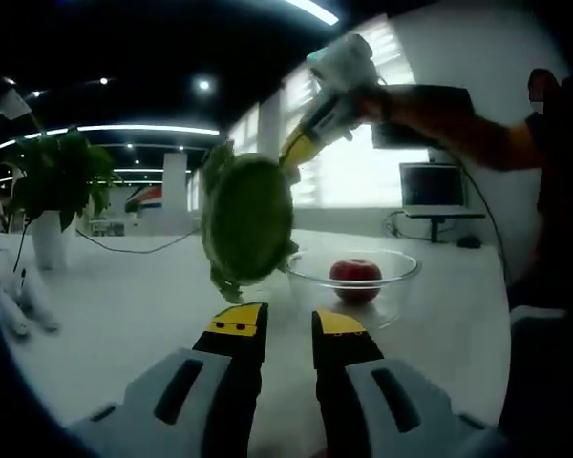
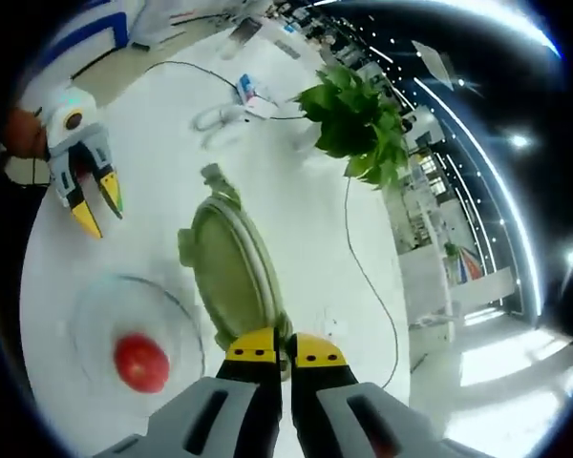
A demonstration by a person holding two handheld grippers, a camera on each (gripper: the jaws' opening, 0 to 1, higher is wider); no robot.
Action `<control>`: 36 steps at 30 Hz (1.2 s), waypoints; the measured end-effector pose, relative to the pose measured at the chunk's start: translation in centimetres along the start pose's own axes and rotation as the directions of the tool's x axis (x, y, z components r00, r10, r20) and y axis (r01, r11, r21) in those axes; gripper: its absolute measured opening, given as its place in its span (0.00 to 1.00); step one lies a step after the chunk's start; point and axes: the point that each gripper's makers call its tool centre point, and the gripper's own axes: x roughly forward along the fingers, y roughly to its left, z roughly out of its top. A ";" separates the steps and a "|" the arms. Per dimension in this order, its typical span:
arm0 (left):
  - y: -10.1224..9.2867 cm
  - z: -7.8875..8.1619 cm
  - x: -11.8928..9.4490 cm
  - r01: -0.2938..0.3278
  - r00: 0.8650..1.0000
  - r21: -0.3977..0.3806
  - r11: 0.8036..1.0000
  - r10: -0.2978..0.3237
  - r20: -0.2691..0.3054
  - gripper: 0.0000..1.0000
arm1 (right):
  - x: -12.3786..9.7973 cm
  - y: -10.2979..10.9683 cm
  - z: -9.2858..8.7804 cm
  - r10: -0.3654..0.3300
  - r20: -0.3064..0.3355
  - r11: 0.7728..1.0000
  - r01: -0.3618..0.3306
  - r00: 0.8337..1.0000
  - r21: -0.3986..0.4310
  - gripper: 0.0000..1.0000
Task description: Open container latches remove lid place lid upside down on tabletop take tomato from container place on tabletop
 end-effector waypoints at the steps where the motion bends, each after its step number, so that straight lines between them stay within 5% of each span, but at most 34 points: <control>1: 0.0 0.0 0.0 0.000 1.000 -0.001 1.000 0.000 0.001 0.20 | 0.6 0.1 -0.3 0.011 -0.013 1.000 -0.011 1.000 0.016 0.00; 4: 0.0 0.0 0.0 0.002 1.000 -0.001 1.000 -0.002 0.001 0.20 | 1.5 -0.3 -0.5 0.043 0.000 0.990 -0.042 0.999 0.134 0.00; 8: -0.2 0.1 0.0 0.013 1.000 -0.003 1.000 -0.013 0.004 0.20 | 2.7 -1.4 -1.6 -0.013 -0.039 0.990 0.018 0.999 0.139 0.00; 17: 0.0 0.2 0.0 0.013 1.000 -0.020 1.000 -0.013 0.013 0.21 | 5.1 -3.4 -3.9 -0.022 -0.076 0.955 0.043 0.997 0.293 0.00; 25: 0.1 0.1 0.1 0.012 1.000 -0.028 1.000 -0.012 0.012 0.21 | 7.3 -5.0 -6.2 0.004 -0.086 0.895 0.034 0.996 0.446 0.00; 36: 0.2 -0.1 0.2 0.009 1.000 -0.026 1.000 -0.009 0.003 0.21 | 9.5 -6.1 -9.2 -0.007 -0.116 0.851 0.066 0.993 0.521 0.00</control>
